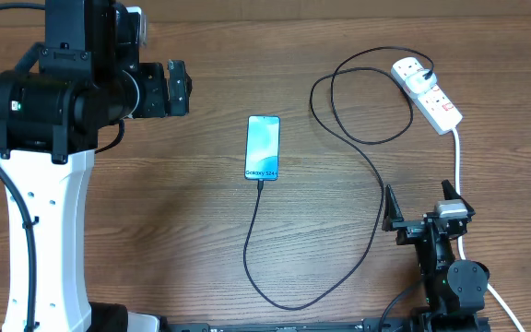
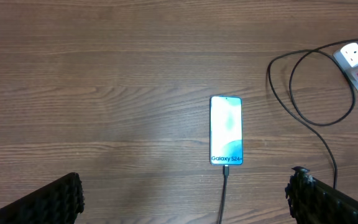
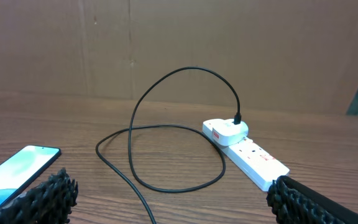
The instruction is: Plug charger to phone and switch on socket
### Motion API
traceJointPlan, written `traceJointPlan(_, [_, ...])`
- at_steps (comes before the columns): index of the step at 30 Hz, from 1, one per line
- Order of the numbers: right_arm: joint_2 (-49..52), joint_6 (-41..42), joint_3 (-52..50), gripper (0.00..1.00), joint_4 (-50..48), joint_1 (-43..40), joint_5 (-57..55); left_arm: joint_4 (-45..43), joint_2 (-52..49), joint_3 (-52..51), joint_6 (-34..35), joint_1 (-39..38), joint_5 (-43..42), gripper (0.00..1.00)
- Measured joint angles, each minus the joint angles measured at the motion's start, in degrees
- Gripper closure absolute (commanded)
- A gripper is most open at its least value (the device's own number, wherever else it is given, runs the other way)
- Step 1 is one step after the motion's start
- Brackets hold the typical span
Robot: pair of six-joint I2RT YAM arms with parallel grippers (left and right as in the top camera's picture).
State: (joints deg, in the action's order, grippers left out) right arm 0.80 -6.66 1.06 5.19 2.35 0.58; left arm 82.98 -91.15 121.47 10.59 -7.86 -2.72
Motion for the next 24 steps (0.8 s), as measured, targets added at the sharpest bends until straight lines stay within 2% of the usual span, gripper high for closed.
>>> traceJointPlan(24, [-0.02, 0.22, 0.00, 0.00, -0.02, 1.88, -0.02, 0.00, 0.00, 0.00, 0.00, 0.00, 0.00, 0.00])
